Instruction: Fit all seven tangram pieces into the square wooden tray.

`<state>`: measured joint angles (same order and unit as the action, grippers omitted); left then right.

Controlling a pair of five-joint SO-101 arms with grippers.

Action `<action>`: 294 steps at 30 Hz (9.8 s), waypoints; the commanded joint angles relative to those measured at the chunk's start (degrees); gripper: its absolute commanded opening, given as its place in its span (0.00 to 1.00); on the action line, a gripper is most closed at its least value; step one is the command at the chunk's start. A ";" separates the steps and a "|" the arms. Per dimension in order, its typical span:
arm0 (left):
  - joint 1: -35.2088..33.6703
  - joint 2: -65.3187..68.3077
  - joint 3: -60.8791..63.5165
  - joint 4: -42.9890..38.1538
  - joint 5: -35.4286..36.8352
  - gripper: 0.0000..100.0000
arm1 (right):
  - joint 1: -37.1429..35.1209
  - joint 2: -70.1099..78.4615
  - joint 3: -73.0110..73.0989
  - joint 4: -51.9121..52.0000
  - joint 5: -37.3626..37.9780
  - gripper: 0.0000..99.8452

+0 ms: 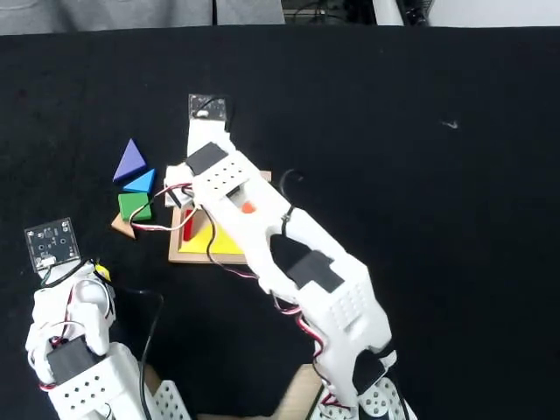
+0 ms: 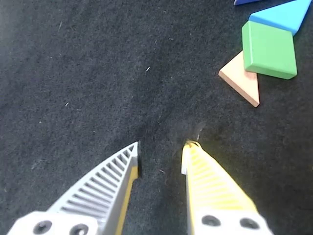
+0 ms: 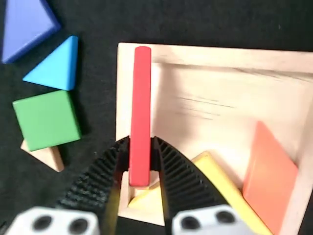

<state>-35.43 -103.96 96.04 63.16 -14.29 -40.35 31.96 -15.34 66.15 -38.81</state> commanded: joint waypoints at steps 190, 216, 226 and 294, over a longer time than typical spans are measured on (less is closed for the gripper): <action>3.56 -0.53 -4.97 2.55 -2.29 0.16 | 31.03 -49.27 6.64 28.48 41.14 0.01; 14.90 9.93 -25.63 4.57 -14.33 0.16 | 35.25 -76.79 75.65 -23.12 40.62 0.02; 22.29 46.86 -50.33 8.79 -14.33 0.16 | 35.16 -76.79 82.24 -32.18 40.70 0.02; 20.35 145.41 -137.45 12.40 -6.24 0.29 | 34.90 -76.79 84.35 -35.96 41.14 0.02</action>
<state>-14.68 45.41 -33.80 70.64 -22.20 -6.07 -43.21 69.67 31.25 1.71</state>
